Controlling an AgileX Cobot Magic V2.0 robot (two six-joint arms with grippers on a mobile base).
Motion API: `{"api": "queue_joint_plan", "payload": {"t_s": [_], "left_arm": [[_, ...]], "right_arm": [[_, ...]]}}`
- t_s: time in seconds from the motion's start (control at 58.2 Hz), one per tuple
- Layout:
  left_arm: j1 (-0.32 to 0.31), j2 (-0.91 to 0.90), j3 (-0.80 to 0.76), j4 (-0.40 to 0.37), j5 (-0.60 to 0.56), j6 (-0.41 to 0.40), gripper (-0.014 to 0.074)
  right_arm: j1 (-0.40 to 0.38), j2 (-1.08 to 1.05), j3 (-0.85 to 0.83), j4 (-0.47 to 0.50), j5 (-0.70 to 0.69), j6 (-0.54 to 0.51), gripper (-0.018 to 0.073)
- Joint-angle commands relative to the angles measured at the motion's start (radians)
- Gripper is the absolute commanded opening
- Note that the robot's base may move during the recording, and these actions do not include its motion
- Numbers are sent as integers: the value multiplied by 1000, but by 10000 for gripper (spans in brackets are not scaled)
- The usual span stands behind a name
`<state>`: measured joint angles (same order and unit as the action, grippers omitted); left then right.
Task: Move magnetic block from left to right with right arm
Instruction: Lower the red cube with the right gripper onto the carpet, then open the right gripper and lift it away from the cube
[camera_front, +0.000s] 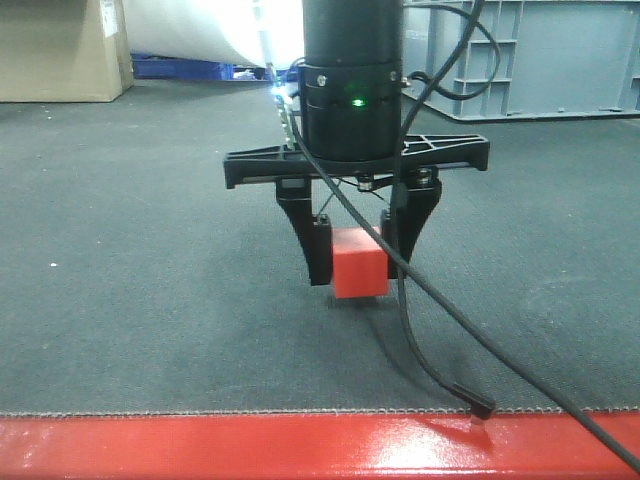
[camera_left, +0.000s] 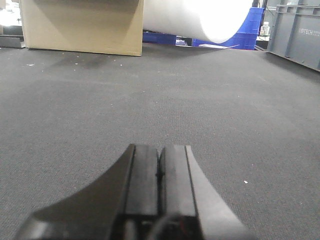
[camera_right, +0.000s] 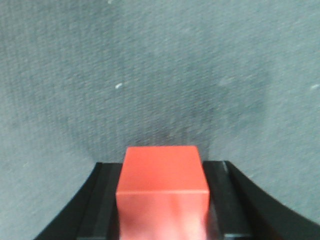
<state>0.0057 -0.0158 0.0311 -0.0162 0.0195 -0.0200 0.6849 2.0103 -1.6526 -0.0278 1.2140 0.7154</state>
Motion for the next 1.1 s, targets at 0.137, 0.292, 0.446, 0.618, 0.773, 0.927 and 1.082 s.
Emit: {"api": "queue_joint_plan", "payload": {"t_s": [0.137, 0.292, 0.446, 0.618, 0.773, 0.927, 1.082], "left_arm": [[2, -6, 10, -6, -83, -1, -117], [2, -6, 10, -6, -83, -1, -117], [2, -6, 10, -6, -83, -1, -117], [2, -6, 10, -6, -83, -1, -117], [2, -6, 10, -6, -83, -1, -117], [2, -6, 10, -6, -83, -1, -117], [2, -6, 10, -6, -83, -1, -117]], "right_arm": [[0, -56, -33, 9, 1, 1, 295], [4, -56, -33, 28, -61, 1, 470], [4, -45, -33, 28, -3, 1, 600], [5, -30, -33, 28, 6, 1, 614], [5, -52, -33, 28, -16, 1, 614], [5, -98, -33, 28, -69, -1, 614], [6, -162, -33, 19, -56, -77, 612]]}}
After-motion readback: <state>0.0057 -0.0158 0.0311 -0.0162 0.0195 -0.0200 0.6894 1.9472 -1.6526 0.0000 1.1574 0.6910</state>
